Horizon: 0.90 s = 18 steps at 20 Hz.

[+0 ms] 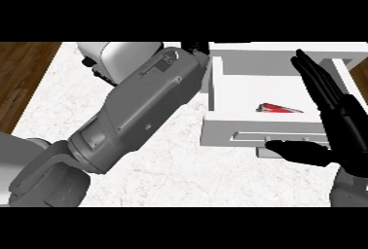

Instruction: Pick up the can, place it into the drawer and close the drawer

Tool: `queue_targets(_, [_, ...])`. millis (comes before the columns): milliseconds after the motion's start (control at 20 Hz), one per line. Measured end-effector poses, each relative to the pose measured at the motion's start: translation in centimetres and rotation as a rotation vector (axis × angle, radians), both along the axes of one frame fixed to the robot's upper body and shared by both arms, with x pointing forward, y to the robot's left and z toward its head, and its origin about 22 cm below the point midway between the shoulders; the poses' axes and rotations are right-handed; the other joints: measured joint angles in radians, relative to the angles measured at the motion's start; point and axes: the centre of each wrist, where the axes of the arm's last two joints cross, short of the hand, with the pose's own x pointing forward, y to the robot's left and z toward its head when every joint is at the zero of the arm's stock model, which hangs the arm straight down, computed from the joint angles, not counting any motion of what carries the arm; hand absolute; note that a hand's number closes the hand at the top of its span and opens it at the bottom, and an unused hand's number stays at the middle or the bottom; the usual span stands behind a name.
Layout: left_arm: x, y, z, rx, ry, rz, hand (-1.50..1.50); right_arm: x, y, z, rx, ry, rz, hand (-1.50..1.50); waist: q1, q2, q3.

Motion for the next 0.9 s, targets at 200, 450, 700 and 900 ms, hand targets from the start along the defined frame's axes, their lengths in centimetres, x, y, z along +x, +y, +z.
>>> queue_targets(200, [0.2,0.7,0.8,0.004,0.002,0.014,-1.50,3.1,1.3,-1.6,-0.106,0.015,0.007,-1.50,0.006,-0.001,0.000])
queue_targets(450, [0.3,2.2,1.0,0.017,0.005,0.033,-1.50,6.3,2.3,-3.7,-0.263,0.040,-0.012,-1.50,0.013,-0.003,0.000])
queue_targets(700, [0.6,4.6,1.2,0.021,0.001,0.049,-1.50,9.4,4.0,-6.0,-0.336,0.050,-0.062,-1.50,0.017,-0.002,0.000])
queue_targets(900, [0.5,6.1,1.3,0.022,-0.003,0.056,-1.50,11.5,4.5,-8.5,-0.374,0.067,-0.100,-1.50,0.019,-0.001,0.001])
